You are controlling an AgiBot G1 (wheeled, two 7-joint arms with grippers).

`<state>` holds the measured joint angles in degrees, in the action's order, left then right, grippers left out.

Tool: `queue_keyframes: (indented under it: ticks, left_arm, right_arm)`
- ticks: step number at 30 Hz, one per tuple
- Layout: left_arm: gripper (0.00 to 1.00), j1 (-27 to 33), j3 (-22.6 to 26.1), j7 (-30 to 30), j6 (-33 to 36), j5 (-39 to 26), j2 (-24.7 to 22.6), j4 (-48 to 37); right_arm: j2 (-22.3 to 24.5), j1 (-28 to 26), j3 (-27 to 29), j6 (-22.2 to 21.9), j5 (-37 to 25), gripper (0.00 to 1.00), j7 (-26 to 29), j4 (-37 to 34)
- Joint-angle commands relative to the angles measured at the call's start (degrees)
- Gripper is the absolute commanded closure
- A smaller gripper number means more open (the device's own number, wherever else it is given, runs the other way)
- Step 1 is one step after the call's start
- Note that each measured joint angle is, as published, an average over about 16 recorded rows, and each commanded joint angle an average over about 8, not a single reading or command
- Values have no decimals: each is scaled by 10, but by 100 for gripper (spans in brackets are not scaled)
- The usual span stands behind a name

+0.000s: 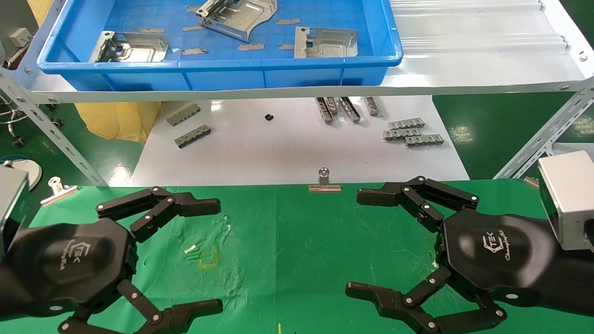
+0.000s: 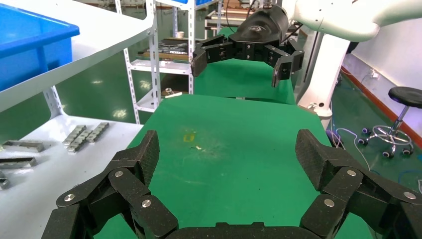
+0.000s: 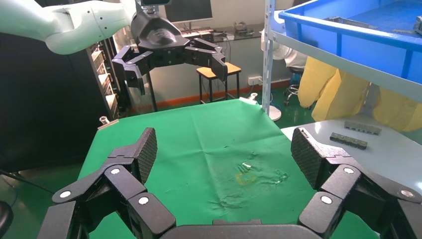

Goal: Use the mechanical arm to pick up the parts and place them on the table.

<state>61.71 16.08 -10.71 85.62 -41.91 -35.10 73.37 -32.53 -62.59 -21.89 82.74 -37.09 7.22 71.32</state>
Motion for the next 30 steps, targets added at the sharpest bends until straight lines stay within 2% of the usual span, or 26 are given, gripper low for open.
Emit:
queue_keyframes:
  ticks: [1,18,26,30]
  left_arm:
    - [0,0,0,0,0,0,0,0]
    - [0,0,0,0,0,0,0,0]
    - [0,0,0,0,0,0,0,0]
    - [0,0,0,0,0,0,0,0]
  right_arm:
    - [0,0,0,0,0,0,0,0]
    - [0,0,0,0,0,1,0,0]
    - [0,0,0,0,0,100,0,0]
    - [0,0,0,0,0,100,0,0]
